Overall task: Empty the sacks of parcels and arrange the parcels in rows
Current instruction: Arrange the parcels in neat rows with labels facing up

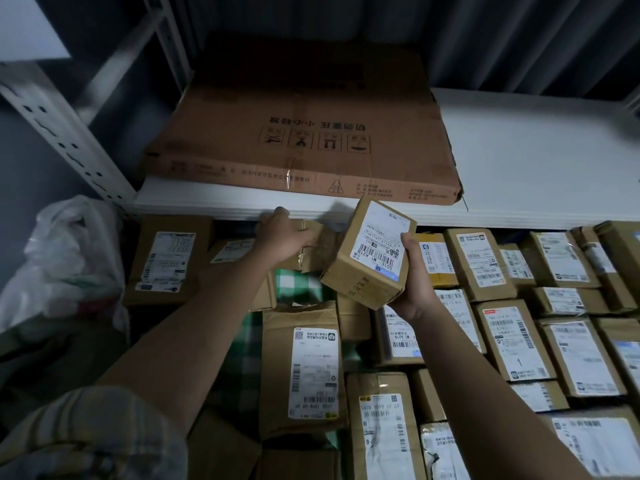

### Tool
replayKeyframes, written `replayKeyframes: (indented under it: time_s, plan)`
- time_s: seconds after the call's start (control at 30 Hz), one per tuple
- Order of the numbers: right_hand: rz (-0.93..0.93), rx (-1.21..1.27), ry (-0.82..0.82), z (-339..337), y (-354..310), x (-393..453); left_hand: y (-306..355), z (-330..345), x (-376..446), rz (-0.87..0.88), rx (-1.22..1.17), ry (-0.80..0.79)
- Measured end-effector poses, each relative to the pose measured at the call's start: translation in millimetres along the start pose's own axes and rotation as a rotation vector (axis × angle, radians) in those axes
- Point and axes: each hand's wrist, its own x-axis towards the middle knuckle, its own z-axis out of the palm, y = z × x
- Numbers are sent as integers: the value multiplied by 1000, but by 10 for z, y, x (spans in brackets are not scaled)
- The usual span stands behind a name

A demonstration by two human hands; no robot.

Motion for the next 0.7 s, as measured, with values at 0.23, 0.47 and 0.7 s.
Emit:
replayKeyframes:
  time_s: [0.23,0.47,0.7]
  plan:
    - [-28,-59,18,-35,12,-323,-81,-435,-513,-11,-392,101]
    - [-28,-464,418,-252,146,-506,-228,-587,-1016,-22,-302,104]
    - [-224,-1090,633,-139,202,-553,-223,-457,-1359,124,-206,131]
